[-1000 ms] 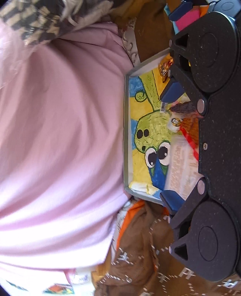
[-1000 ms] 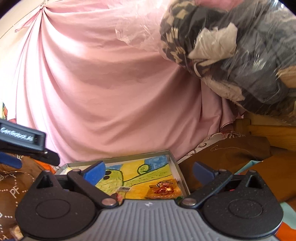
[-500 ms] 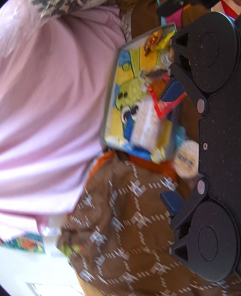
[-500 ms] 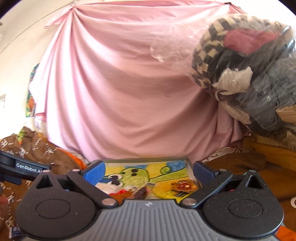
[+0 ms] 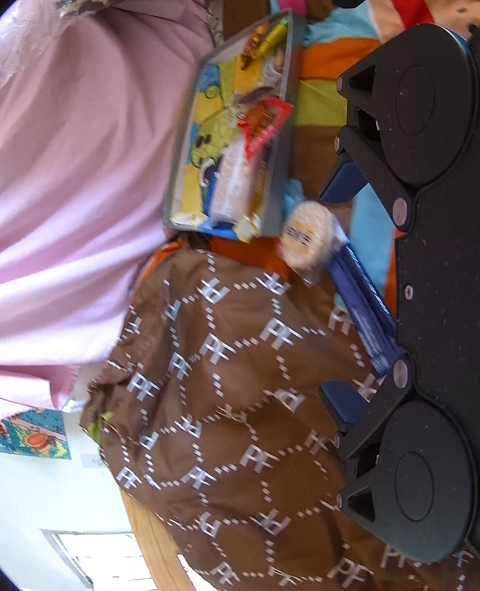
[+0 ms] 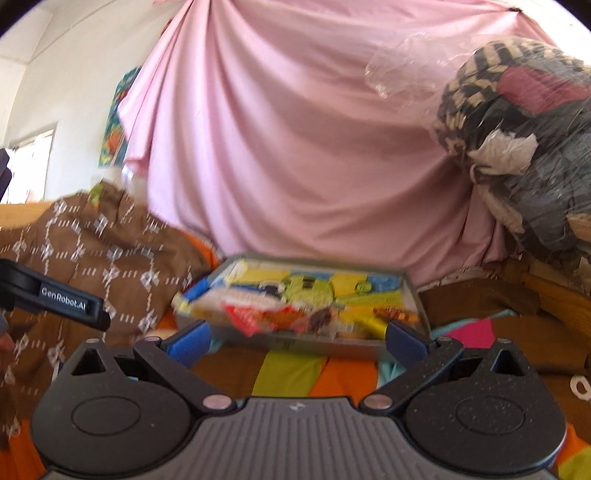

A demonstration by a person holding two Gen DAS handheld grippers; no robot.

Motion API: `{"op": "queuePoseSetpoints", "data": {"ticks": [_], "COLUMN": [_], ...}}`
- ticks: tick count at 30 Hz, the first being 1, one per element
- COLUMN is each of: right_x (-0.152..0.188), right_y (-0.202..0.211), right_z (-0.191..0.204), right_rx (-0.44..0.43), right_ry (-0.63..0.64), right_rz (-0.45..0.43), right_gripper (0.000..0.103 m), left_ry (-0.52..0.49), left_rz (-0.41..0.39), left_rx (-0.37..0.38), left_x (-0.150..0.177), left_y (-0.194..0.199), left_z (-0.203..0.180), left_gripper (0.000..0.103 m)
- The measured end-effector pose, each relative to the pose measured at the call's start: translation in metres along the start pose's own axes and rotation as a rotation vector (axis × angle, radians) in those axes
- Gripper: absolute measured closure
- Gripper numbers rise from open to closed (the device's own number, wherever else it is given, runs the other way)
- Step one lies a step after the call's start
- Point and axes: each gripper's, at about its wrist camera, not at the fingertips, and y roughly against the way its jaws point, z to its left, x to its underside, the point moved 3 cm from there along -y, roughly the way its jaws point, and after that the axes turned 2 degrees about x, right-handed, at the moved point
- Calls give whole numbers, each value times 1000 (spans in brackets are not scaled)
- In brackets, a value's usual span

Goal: Organize snacks
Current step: 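Withdraw both tools from the tray back over the remaining snacks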

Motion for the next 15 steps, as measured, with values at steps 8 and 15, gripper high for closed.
{"op": "queuePoseSetpoints", "data": {"ticks": [8, 15], "right_x": [23, 45], "right_y": [1, -8], "right_z": [29, 57], "right_rx": [-94, -177], "right_ry": [65, 142], "right_rz": [131, 252], "right_gripper": [0, 0], "left_ry": [-53, -104], "left_rz": [60, 122], "left_rx": [-49, -74], "left_x": [31, 57], "left_y": [3, 4], "left_z": [32, 47], "left_gripper": [1, 1]}}
